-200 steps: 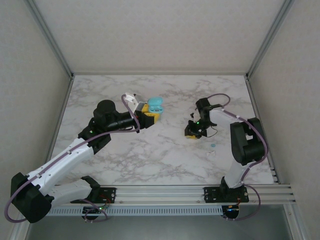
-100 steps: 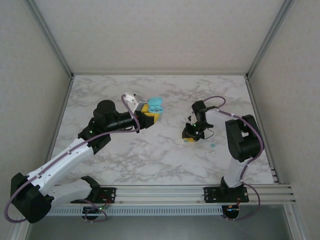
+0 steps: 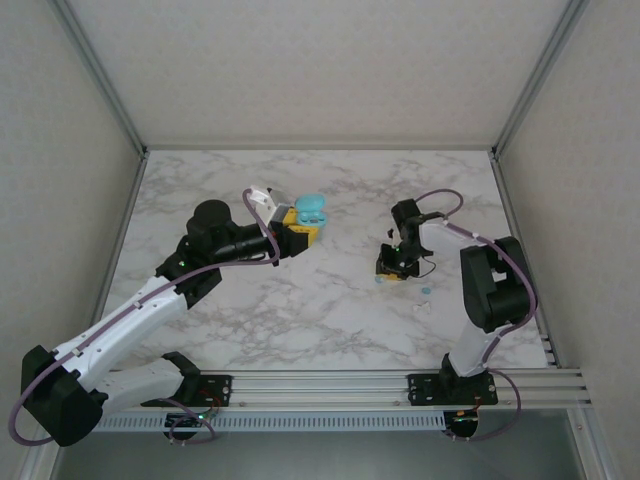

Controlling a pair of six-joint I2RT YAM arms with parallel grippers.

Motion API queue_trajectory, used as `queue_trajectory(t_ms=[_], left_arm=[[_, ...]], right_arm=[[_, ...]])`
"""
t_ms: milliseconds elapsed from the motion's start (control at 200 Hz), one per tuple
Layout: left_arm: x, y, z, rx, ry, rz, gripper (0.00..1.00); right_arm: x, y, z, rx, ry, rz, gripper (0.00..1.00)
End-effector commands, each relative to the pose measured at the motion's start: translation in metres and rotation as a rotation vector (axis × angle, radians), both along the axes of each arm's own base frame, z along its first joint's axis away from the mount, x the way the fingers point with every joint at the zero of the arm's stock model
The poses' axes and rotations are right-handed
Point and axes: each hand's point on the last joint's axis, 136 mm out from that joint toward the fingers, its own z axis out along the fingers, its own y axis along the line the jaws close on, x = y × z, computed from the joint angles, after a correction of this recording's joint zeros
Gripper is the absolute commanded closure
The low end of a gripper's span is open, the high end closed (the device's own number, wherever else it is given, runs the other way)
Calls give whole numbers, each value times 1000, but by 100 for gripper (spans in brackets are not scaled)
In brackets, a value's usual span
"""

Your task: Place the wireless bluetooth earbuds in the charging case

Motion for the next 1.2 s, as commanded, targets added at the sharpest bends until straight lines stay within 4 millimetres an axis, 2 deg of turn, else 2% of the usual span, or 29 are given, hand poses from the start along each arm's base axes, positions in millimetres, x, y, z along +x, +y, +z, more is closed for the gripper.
queue_trajectory(t_ms=[0, 130, 340, 410, 466, 566, 681, 856, 1031, 1196], left_arm=[[-4, -1, 18, -21, -42, -8, 77], [-4, -3, 18, -23, -38, -14, 77], [-3, -5, 18, -26, -38, -18, 77], [-3, -6, 18, -27, -36, -20, 77], [-3, -6, 18, -26, -36, -21, 77], [-3, -4, 19, -26, -41, -10, 77], [-4, -3, 18, -23, -42, -6, 77], [-4, 0, 20, -28, -51, 9, 77], [-4, 3, 19, -24, -55, 18, 77], [-4, 3, 18, -22, -54, 20, 77]], right_arm=[[-15, -7, 2, -8, 29, 5, 74], [-27, -3, -3, 13, 68, 23, 74], [-35, 5, -2, 50, 73, 54, 72], [-42, 16, -1, 92, 88, 95, 73], [-45, 15, -2, 64, 83, 94, 74], [-40, -1, 2, -36, 46, 61, 73], [-25, -14, 19, -125, -13, 16, 72], [-12, 2, 34, -37, -42, -88, 64], [-13, 19, 24, 27, 3, -177, 57], [-13, 29, 13, 19, 28, -168, 57]])
